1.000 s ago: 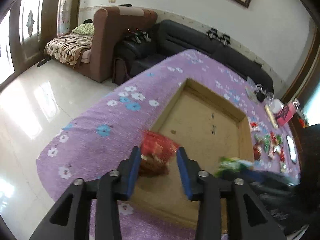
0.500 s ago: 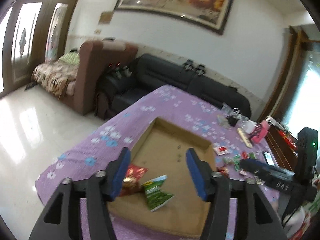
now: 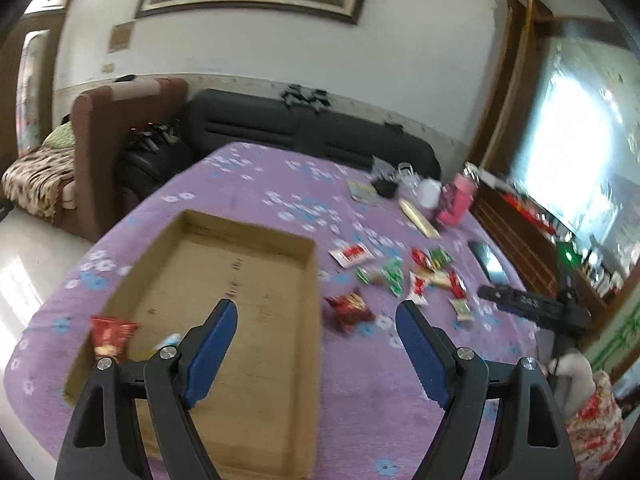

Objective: Organize snacks
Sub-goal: 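Grasp another red-gold candy bag with the left gripper while the right grasps a pale green cake, then carry both snacks over the box and open both grippers to drop them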

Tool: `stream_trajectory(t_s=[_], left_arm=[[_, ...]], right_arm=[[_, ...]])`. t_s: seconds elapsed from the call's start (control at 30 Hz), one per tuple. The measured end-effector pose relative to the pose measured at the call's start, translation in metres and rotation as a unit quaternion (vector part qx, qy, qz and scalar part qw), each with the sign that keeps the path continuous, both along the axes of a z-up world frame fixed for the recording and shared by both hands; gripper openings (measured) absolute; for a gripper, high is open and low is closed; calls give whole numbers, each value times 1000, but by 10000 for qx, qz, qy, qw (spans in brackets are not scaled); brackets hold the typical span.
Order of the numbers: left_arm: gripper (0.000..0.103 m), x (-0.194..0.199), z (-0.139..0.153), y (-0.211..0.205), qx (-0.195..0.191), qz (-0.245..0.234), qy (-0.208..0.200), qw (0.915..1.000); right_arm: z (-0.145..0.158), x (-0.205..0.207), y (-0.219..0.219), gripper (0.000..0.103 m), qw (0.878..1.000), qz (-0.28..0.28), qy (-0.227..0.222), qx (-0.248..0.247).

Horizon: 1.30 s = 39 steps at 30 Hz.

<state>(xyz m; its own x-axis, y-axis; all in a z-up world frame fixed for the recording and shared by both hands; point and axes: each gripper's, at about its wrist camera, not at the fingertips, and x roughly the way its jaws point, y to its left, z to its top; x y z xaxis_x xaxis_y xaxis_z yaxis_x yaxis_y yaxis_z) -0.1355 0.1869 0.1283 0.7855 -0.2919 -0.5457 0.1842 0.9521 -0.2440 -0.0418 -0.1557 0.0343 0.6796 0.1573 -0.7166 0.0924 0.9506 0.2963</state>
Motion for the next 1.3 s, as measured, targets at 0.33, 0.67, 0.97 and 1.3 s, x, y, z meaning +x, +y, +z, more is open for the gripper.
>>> stream_trajectory(t_s=[0.33,0.67,0.97,1.3], left_arm=[[85,65,-20,-88,1476,-932,530,9832],[85,132,-62,-136,2296,-1603,1222,9522],[32,140,-89,-147,2740,-1565,1692,9337],[30,100,-66,-130,1834,-1293,1427,9640]], right_arm=[[-39,38,2,69,9983,-209,356,-419],[-44,39,-5,34,9990,-138,185,-390],[-44,37,-7,19,9998,17,172,-116],[-38,30,-8,17,9997,133,-5,205]])
